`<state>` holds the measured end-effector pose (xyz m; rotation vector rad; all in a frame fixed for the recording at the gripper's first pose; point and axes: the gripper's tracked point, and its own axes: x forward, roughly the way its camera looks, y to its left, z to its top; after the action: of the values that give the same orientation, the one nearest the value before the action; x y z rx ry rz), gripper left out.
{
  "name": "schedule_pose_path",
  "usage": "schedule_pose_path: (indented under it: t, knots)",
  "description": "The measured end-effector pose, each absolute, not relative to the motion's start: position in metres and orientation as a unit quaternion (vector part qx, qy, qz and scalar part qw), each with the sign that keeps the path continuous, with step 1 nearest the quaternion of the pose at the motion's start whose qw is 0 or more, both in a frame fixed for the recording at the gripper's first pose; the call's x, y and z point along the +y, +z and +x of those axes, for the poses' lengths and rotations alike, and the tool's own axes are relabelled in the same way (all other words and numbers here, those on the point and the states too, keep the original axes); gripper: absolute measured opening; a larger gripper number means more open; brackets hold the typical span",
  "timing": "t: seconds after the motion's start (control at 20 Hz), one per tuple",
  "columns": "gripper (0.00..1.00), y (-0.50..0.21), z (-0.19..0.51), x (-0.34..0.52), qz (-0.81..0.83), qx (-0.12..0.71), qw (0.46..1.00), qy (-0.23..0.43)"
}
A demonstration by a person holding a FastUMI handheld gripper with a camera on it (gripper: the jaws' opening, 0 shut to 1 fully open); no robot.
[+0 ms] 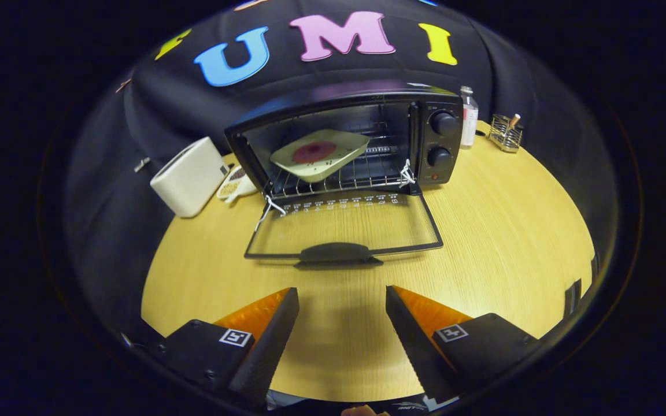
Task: Open the toaster oven, put the food inside, and close the toaster oven door.
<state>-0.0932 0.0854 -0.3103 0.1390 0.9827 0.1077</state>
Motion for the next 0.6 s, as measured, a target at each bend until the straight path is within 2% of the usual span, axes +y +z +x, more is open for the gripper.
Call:
schedule_pose_path:
  t: [0.25,0.6]
  knots:
    - [1.0,-0.355,-0.1,0.073,0.032,0.513,0.858,0.015]
    - [1.0,-0.372,-0.067,0.091,0.018,0.514,0.857,0.034]
